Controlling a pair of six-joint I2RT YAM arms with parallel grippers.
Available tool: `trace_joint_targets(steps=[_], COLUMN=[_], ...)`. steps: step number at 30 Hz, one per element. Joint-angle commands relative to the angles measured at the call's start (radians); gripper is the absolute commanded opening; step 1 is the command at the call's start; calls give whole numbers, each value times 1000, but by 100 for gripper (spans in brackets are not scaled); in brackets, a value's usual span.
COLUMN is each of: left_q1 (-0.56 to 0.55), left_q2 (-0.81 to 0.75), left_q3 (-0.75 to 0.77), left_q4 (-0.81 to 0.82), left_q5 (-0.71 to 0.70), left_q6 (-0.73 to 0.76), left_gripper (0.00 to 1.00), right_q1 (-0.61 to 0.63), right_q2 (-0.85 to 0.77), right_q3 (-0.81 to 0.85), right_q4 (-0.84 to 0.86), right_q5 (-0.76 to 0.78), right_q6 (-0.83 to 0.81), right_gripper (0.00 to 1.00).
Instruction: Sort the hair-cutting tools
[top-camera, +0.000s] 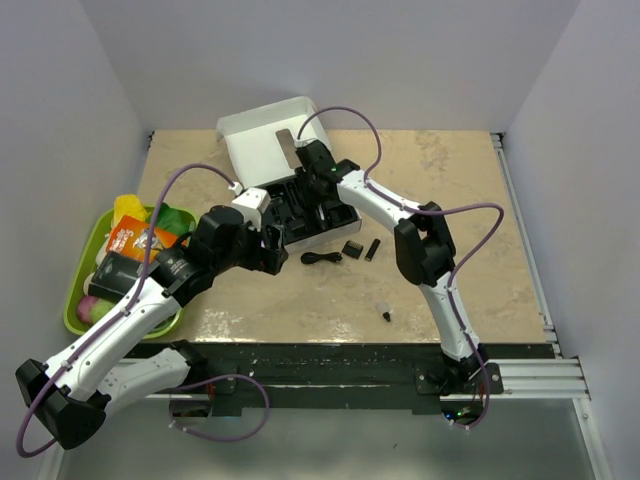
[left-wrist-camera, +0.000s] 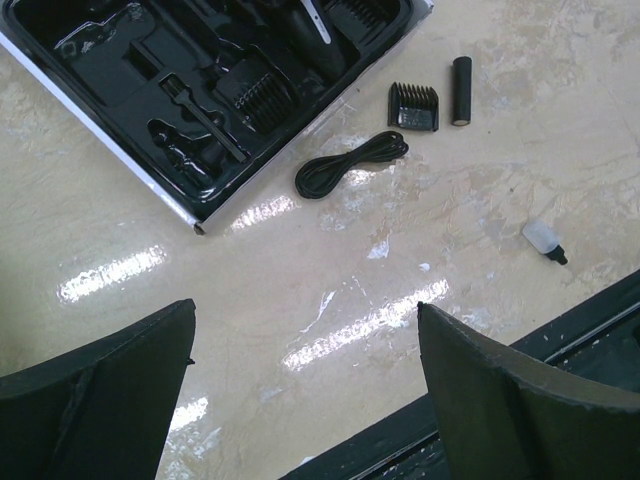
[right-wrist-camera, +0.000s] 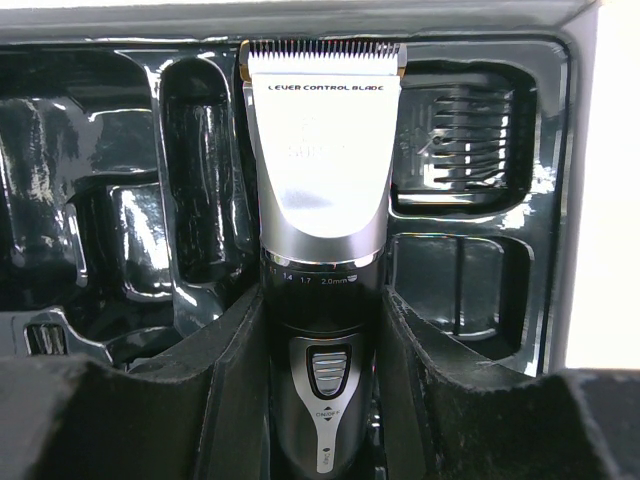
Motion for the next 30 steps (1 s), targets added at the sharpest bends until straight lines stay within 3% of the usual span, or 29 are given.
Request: trace_joint_targets(steps=[1, 8, 11, 13, 19, 26, 28, 30], left_q1=[-2, -2, -2, -2, -2, -2, -2, -2], left_q2=[-4, -6, -4, -4, -15, -23, -26, -30], left_q3=[23, 22, 20, 22, 22, 26, 25, 25], left_q4=[24, 26, 27, 26, 26, 21, 20, 17], left_q5=[22, 29, 27, 32, 29, 24, 25, 22], left_q6=[16, 13, 13, 13, 14, 14, 11, 11], left_gripper=[96, 96, 96, 96, 97, 97, 97, 97], right_q1=[-4, 4, 7, 12, 15, 18, 18, 18], right_q2=[4, -14, -36, -48, -102, -146, -136, -128], right_q3=[39, 45, 54, 63, 65, 27, 33, 39], right_q4=[27, 18, 13, 6, -11, 1, -2, -5], right_q5=[12, 3, -6, -8, -6, 9, 5, -4], right_q6=[11, 5, 0, -3, -10, -16, -17, -13], right_gripper=[25, 36, 46, 59, 64, 62, 53, 35])
